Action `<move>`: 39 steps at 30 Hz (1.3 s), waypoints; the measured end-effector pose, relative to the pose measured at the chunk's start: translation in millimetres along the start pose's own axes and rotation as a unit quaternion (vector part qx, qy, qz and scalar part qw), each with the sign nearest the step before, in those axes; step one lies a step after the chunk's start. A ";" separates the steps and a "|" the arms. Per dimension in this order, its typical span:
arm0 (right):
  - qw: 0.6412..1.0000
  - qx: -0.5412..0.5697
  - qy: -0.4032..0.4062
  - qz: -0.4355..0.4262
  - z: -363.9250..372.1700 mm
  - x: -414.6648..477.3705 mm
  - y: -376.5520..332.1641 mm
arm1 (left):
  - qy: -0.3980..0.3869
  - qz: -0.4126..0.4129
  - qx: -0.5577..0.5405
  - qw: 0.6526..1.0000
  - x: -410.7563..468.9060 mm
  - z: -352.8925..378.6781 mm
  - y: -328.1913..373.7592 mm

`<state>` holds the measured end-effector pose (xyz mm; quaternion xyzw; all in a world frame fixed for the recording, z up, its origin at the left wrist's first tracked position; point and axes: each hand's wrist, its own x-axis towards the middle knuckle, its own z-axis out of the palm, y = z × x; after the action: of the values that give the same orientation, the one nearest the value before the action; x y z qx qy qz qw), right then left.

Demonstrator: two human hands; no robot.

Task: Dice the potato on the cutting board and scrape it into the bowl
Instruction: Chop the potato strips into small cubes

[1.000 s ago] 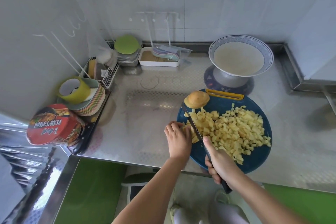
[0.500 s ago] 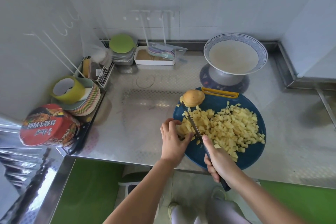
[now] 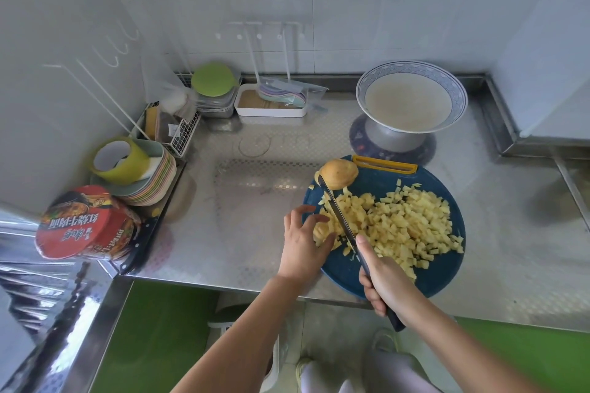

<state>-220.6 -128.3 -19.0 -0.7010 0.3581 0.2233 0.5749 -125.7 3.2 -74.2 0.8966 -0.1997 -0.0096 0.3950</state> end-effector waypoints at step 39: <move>0.995 -0.087 0.029 0.031 29.0 4.6 -2.0 | 0.093 -0.147 -0.012 0.985 1.4 34.5 -3.6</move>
<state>-213.2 -101.3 -27.9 -0.7429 0.3755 0.2512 0.4940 -129.2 -19.4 -100.3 0.9086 -0.0277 0.0134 0.4165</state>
